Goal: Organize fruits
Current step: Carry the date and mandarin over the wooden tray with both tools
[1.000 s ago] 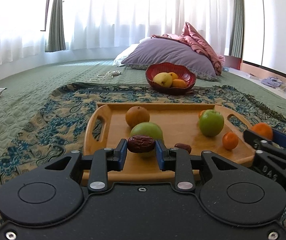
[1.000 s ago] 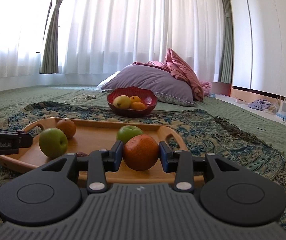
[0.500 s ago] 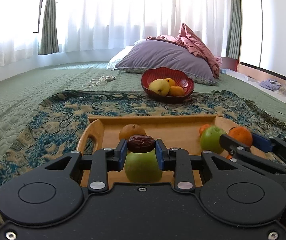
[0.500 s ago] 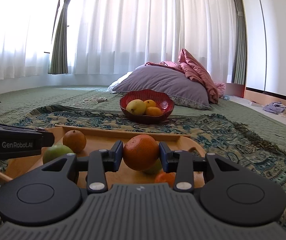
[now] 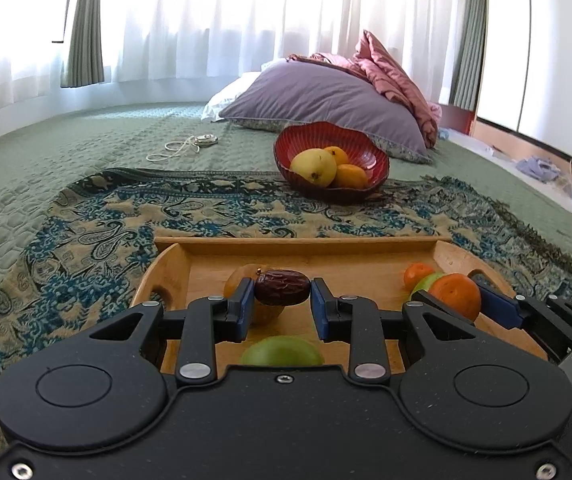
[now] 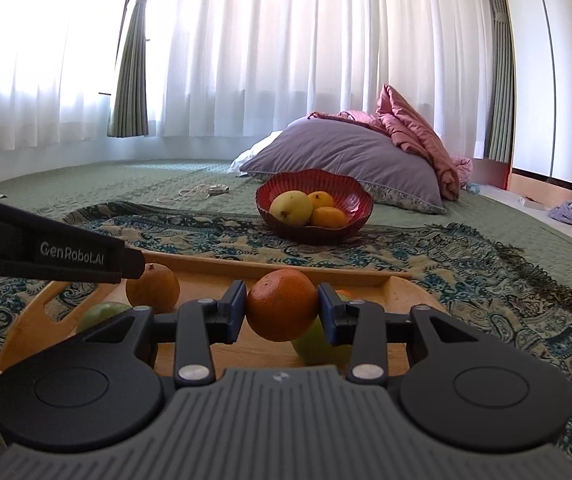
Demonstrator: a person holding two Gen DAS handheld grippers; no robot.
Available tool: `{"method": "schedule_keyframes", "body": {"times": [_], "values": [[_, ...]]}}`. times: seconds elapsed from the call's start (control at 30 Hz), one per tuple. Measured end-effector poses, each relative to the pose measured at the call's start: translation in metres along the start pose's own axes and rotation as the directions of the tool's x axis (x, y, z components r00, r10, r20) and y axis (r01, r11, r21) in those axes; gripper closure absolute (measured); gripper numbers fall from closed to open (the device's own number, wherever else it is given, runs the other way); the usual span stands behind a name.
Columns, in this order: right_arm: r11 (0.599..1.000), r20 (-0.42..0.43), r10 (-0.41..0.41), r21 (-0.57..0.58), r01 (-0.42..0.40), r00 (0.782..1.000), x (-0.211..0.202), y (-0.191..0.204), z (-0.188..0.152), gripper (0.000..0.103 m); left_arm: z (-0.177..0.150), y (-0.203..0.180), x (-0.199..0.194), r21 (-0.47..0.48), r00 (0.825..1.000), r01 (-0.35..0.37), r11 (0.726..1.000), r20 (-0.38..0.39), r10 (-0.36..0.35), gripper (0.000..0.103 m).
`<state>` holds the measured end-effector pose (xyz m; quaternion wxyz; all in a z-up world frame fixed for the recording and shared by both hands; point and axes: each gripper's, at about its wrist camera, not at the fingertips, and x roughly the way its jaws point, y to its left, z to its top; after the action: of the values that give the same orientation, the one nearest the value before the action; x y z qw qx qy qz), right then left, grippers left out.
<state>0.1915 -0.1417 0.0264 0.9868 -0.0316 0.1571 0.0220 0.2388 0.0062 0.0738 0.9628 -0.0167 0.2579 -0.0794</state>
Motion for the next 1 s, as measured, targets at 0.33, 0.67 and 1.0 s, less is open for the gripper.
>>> {"method": "schedule_keyframes", "body": {"times": [0.33,0.67,1.0], "values": [[0.999,-0.072,0.046,-0.006,-0.047,0.996,0.026,0.006,0.000,0.059,0.012,-0.001,0.037,0.010,0.997,0.030,1.000,-0.078,-0.029,0.074],[0.998,-0.116,0.070,0.000,-0.070,0.991,0.038,0.009,-0.006,0.059,0.007,-0.003,0.059,0.005,0.985,0.064,0.998,-0.163,-0.063,0.074],[0.995,-0.167,0.094,0.042,-0.088,0.981,0.048,0.004,-0.007,0.059,0.004,-0.005,0.071,-0.008,0.972,0.089,0.996,-0.216,-0.088,0.074]]}}
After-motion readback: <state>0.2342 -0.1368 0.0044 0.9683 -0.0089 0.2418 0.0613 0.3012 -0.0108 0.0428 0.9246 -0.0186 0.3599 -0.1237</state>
